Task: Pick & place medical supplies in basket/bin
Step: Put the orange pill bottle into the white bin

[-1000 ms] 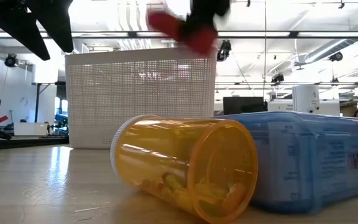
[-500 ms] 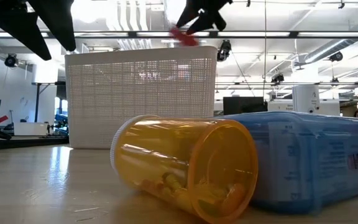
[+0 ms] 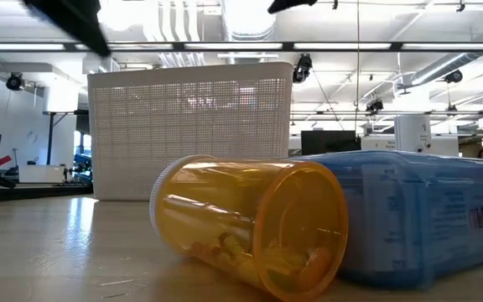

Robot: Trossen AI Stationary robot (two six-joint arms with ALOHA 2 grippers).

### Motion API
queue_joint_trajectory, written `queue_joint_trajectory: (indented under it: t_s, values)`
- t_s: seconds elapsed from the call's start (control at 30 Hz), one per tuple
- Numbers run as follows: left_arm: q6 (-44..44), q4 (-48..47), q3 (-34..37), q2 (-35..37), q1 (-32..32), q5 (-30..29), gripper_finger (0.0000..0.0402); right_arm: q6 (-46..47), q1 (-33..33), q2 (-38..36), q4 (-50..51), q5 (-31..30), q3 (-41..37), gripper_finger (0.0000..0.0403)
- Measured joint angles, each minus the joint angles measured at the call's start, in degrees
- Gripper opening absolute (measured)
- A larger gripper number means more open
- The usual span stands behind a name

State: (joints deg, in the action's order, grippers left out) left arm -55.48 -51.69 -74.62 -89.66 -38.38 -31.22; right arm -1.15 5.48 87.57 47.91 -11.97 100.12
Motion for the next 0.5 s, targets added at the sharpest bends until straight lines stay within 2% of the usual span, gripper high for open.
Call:
queue_joint_trajectory:
  t_s: [0.1, 0.17, 0.27, 0.5]
  values:
    - [16.9, 9.3, 0.4, -1.4, -0.9, 4.5, 0.0281, 1.3, -5.1, -1.1, 7.1, -1.1, -0.2, 0.0342]
    - [24.0, 12.7, 0.4, -2.8, -0.8, 6.6, 0.0281, 4.2, -8.2, -2.1, 11.0, -3.0, -0.6, 0.0343]
    - [30.2, 16.3, 0.5, -5.9, -0.1, 8.4, 0.0281, 9.0, -11.7, -2.9, 14.5, -6.0, -2.4, 0.0342]
    - [40.4, 30.2, 0.5, -14.6, 0.3, 13.3, 0.0281, 22.4, -18.7, -6.8, 18.0, -8.0, -9.3, 0.033]
